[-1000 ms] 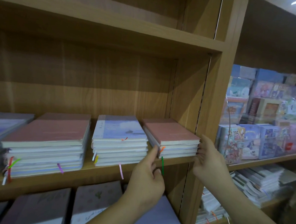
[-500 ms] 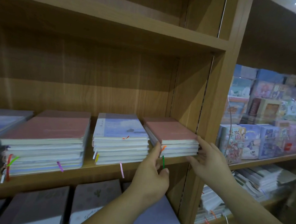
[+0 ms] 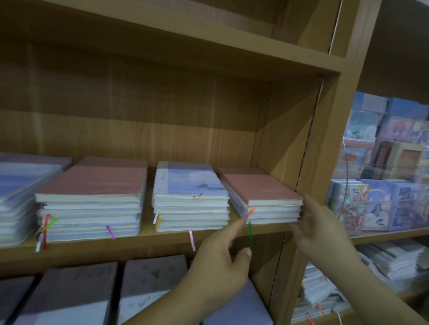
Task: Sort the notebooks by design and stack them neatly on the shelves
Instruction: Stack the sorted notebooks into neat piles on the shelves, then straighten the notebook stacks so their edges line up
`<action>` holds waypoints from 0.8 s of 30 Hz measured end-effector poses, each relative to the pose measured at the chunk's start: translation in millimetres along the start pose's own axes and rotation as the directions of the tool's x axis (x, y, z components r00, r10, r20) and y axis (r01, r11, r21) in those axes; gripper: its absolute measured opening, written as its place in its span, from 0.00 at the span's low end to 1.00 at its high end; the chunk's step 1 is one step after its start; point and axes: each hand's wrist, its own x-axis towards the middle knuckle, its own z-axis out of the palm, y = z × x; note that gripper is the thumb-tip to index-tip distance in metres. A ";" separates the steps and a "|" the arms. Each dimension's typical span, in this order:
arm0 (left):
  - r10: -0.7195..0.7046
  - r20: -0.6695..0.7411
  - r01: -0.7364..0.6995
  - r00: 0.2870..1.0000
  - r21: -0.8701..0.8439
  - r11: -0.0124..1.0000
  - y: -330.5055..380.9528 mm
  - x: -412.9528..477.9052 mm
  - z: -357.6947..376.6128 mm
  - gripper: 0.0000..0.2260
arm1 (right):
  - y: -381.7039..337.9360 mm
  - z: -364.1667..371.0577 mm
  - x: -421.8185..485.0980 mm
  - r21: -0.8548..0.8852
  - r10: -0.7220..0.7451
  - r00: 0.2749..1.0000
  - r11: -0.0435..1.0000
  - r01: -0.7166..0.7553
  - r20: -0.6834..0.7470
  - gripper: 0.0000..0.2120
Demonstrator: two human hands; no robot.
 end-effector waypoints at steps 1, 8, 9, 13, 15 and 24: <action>0.052 -0.041 -0.047 0.998 0.118 0.992 1.5 -12.7 -9.8 0.24 | -6.2 -3.4 -4.8 -0.082 -0.054 0.997 0.995 0.049 -0.060 0.30; 0.190 -0.534 -0.076 0.824 0.228 0.971 -3.6 -55.2 -94.7 0.22 | -112.4 7.8 -17.8 0.098 -0.357 0.922 0.923 0.373 -0.151 0.16; 0.143 -0.533 -0.062 0.834 0.168 0.984 -2.6 -54.1 -99.3 0.23 | -124.3 13.9 -15.4 0.154 -0.338 0.935 0.923 0.352 -0.111 0.19; 0.009 -0.476 0.010 0.880 0.036 0.999 -12.5 -50.6 -100.1 0.24 | -144.8 38.4 -10.6 0.101 -0.245 0.969 0.965 0.243 0.008 0.34; -0.048 -0.409 0.036 0.911 -0.036 0.999 -14.8 -47.1 -98.9 0.30 | -149.3 45.9 -11.3 0.101 -0.188 0.978 0.979 0.179 0.087 0.39; -0.142 -0.228 0.125 0.963 -0.085 0.988 -14.0 -37.2 -107.8 0.38 | -152.9 52.3 -10.3 0.111 -0.165 0.974 0.983 0.149 0.154 0.42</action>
